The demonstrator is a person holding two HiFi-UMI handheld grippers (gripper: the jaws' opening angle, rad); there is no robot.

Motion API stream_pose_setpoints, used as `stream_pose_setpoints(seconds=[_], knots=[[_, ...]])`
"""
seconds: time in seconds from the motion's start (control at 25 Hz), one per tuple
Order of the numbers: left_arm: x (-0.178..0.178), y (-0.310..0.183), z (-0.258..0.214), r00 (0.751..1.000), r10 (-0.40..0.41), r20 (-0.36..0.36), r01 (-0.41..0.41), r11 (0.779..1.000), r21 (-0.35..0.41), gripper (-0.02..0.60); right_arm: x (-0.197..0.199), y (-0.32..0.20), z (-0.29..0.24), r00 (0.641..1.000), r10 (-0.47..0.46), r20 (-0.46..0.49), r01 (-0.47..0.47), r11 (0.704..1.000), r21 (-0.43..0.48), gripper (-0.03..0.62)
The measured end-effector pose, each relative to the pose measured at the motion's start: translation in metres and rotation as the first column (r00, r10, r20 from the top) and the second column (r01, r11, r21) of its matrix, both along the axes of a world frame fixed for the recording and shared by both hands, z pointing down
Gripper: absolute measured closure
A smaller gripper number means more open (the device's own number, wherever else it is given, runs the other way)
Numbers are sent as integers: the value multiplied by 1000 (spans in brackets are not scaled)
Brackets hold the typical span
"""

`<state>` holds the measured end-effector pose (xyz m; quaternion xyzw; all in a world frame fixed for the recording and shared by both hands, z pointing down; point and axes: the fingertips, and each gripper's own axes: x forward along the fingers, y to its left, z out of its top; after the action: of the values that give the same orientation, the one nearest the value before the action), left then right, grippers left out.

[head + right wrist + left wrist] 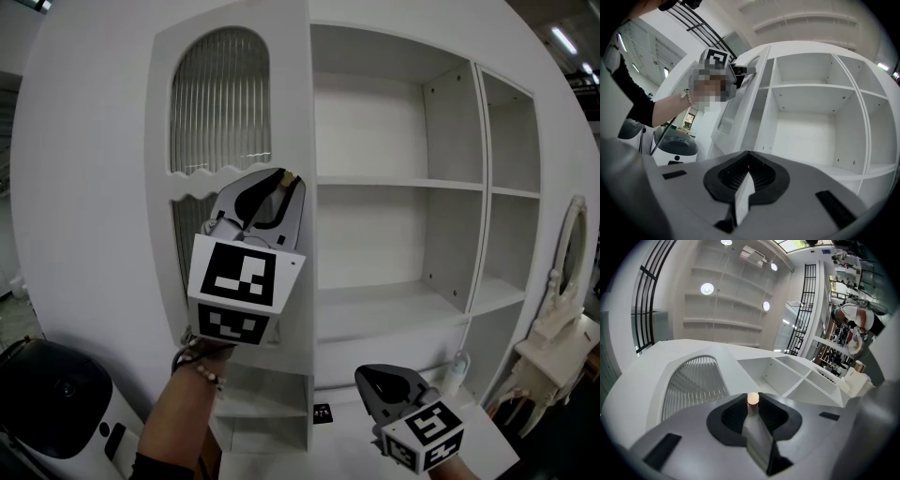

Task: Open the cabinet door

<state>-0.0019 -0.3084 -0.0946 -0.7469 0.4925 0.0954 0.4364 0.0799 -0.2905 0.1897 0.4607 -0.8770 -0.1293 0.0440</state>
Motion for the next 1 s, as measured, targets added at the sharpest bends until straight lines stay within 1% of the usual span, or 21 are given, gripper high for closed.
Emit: stream_pose_setpoints(seconds=[0.04,0.16,0.28,0.44,0.56,0.84,1.0], knots=[[-1,3,0,1000,2,2,-2,1000,0,509,-1,1,1,1000,-4,1,4,1000,-7,594],[-3,11,0,1000,13,5,-13,1000,4,509,0,1,1,1000,-4,-3,4,1000,12,594],[-4,18,1,1000,25,7,-25,1000,9,509,-2,3,2,1000,-13,-4,13,1000,-1,593],[-8,27,1,999,37,3,-37,999,15,508,-4,3,-2,1000,-17,-3,17,999,27,594],[-10,33,1,999,41,5,-42,999,18,508,-6,6,-2,1000,-25,1,25,1000,18,594],[-18,48,1,999,47,14,-47,998,30,508,-11,12,-5,999,-33,0,33,999,36,594],[-21,59,2,998,57,5,-57,998,17,508,-14,16,-1,999,-47,0,47,999,6,594]])
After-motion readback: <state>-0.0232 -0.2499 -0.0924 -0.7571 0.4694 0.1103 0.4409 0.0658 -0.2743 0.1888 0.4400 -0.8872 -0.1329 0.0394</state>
